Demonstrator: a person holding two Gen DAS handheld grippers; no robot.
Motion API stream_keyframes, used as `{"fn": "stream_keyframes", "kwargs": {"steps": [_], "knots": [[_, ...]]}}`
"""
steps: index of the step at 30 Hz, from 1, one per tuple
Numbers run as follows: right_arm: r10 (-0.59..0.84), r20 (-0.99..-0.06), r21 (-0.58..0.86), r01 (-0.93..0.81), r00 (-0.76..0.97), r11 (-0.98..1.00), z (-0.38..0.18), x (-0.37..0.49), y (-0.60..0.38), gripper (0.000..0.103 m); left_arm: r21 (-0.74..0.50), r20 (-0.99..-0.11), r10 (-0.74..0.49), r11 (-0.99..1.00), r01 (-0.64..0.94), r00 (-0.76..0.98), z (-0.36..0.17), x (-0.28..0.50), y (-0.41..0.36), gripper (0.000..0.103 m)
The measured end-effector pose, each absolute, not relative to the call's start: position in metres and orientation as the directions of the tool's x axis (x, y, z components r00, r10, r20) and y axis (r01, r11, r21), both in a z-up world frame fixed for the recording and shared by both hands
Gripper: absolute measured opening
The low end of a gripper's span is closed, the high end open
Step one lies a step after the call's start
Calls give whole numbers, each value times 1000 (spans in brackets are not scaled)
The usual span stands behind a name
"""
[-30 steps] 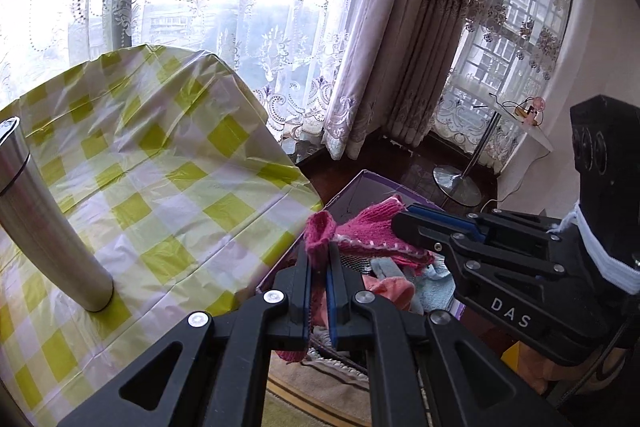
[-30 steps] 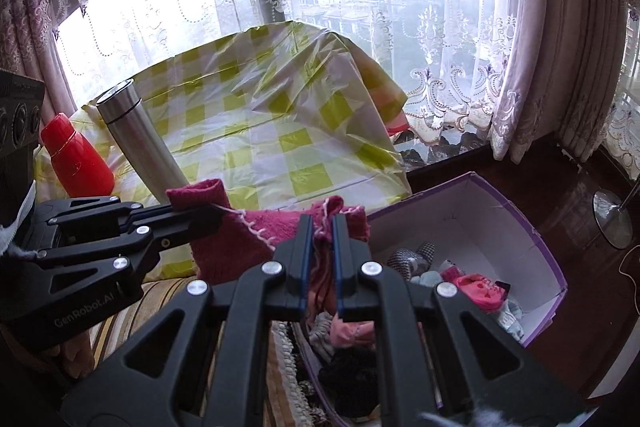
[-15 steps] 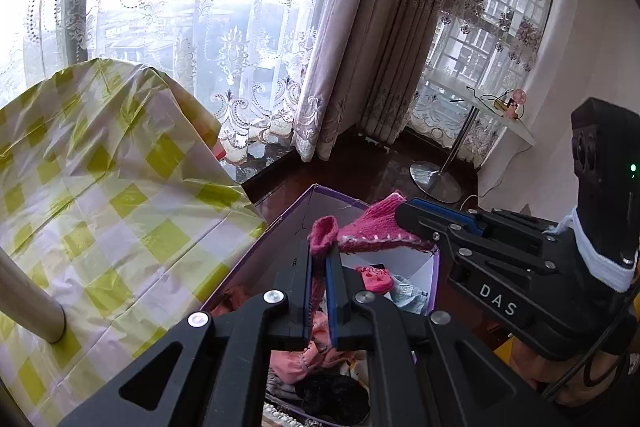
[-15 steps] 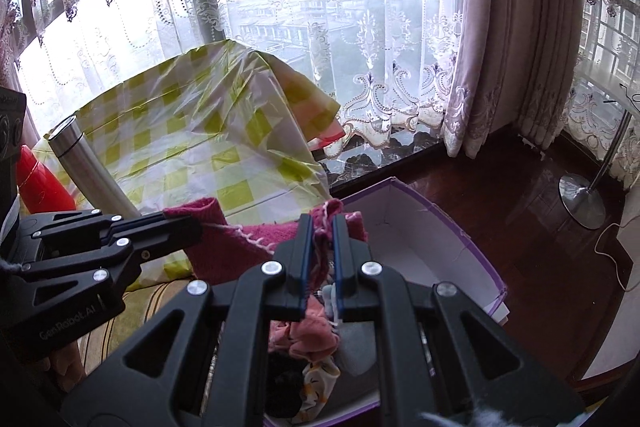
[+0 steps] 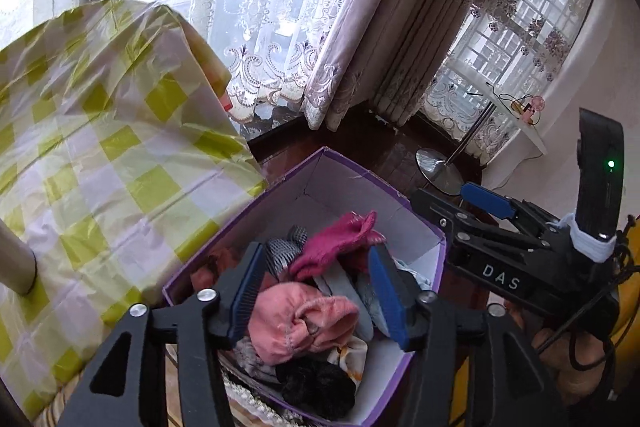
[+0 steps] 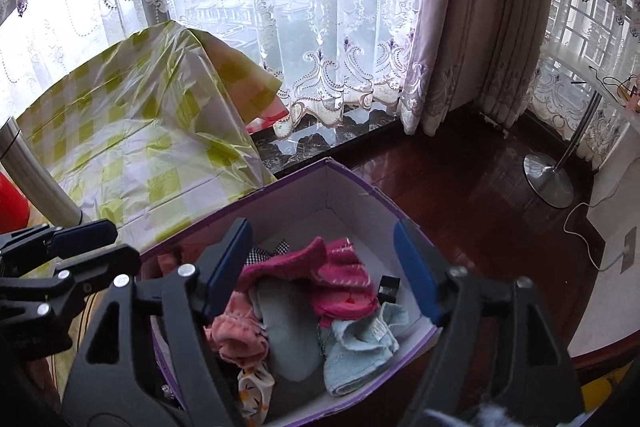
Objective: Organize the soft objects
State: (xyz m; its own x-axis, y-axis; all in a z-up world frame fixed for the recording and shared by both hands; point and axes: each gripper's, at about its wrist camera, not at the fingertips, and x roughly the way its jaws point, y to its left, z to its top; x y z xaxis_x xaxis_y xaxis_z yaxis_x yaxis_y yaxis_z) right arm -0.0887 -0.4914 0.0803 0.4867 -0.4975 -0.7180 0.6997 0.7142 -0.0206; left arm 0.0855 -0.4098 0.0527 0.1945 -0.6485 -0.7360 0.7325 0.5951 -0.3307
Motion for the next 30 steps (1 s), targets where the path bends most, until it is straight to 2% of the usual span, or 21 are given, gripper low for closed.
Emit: {"fn": "stream_keyframes", "kwargs": {"steps": [3, 6, 14, 18, 21, 23, 25, 27, 30], "knots": [[-495, -740, -17, 722, 456, 692, 75, -103, -481, 79, -444, -744, -662, 591, 673, 90, 31, 64, -383, 66], [-483, -761, -31, 720, 433, 693, 69, -118, -463, 79, -474, -787, -616, 628, 617, 23, 6, 40, -360, 67], [-501, -772, -53, 745, 392, 665, 67, -158, -433, 79, -405, -785, -606, 661, 631, 130, 1, 13, -337, 68], [-512, -769, -64, 752, 383, 657, 65, -162, -432, 79, -407, -782, -609, 660, 631, 133, 0, 11, -346, 82], [-507, -775, -61, 753, 378, 655, 62, -161, -435, 79, -387, -792, -592, 677, 625, 150, 0, 9, -350, 83], [-504, -776, -58, 753, 379, 656, 61, -162, -435, 79, -403, -781, -605, 679, 614, 156, 2, 12, -348, 84], [-502, -776, -53, 754, 381, 654, 60, -162, -436, 79, -427, -767, -622, 677, 600, 155, 2, 16, -345, 90], [-497, -780, -51, 753, 381, 656, 59, -161, -437, 79, -433, -764, -625, 679, 593, 159, 2, 17, -343, 90], [-489, -782, -44, 749, 387, 661, 57, -160, -435, 79, -372, -772, -596, 707, 601, 222, 8, 12, -343, 91]]}}
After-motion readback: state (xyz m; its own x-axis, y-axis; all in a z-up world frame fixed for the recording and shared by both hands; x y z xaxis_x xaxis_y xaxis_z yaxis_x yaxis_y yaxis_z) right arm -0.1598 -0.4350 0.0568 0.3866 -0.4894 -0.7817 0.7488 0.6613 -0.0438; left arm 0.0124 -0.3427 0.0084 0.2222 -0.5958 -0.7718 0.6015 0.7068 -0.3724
